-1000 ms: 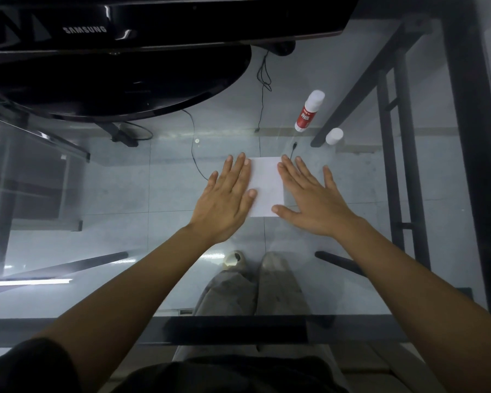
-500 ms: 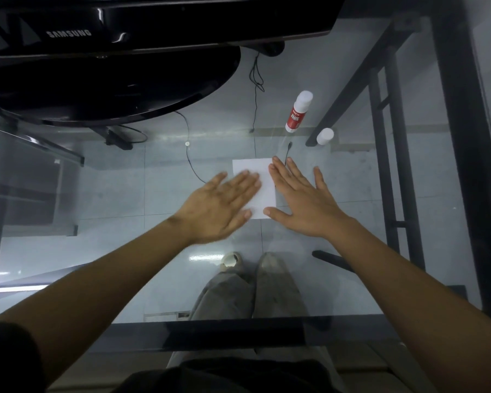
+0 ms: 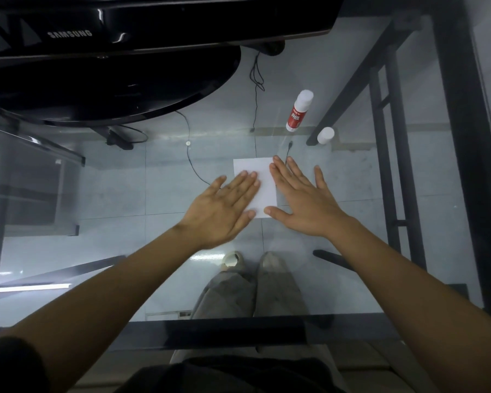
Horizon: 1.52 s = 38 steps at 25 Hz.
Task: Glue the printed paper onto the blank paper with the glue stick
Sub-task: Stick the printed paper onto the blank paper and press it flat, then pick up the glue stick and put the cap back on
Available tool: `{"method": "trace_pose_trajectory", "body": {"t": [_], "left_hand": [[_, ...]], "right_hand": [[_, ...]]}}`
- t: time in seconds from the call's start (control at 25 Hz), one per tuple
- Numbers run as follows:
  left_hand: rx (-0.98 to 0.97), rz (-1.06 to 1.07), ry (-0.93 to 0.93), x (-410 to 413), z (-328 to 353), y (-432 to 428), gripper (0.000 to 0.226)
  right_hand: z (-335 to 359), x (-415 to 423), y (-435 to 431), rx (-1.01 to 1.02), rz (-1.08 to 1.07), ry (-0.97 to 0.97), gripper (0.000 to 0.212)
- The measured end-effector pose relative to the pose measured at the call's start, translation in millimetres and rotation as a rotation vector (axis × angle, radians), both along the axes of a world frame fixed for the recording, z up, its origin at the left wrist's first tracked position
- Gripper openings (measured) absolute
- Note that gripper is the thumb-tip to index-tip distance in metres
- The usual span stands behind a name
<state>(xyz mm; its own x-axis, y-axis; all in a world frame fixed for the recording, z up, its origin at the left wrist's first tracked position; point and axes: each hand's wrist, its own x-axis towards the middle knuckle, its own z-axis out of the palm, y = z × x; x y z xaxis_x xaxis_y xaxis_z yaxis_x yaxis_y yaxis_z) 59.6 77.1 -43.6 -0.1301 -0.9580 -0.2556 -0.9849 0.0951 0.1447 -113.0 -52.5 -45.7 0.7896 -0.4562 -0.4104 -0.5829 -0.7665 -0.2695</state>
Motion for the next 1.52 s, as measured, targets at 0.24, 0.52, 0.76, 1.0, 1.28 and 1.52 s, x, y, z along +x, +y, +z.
{"method": "trace_pose_trajectory", "body": {"t": [0.24, 0.52, 0.76, 1.0, 1.28, 1.52], "left_hand": [[0.036, 0.196, -0.071, 10.4, -4.1, -12.7, 0.061], [0.109, 0.241, 0.036, 6.2, -0.7, -14.8, 0.06], [0.01, 0.346, 0.333, 6.0, 9.4, -19.7, 0.063], [-0.229, 0.6, 0.652, -13.8, 20.7, -107.2, 0.06], [-0.317, 0.625, 0.756, -24.9, 9.5, -148.2, 0.045], [-0.326, 0.659, 0.918, -17.2, 48.1, -117.7, 0.032]], "right_hand": [[4.3, 2.6, 0.5, -0.025, 0.0, 0.035, 0.084], [6.0, 8.5, 9.5, -0.012, -0.078, -0.011, 0.084], [0.5, -15.9, 5.7, -0.016, -0.191, -0.183, 0.068], [-12.4, -40.1, 5.6, -0.157, -0.302, -0.106, 0.063], [-17.5, -38.5, 5.9, -0.192, -0.295, -0.097, 0.064], [9.5, -33.0, -1.4, 0.012, -0.421, -0.208, 0.057]]}}
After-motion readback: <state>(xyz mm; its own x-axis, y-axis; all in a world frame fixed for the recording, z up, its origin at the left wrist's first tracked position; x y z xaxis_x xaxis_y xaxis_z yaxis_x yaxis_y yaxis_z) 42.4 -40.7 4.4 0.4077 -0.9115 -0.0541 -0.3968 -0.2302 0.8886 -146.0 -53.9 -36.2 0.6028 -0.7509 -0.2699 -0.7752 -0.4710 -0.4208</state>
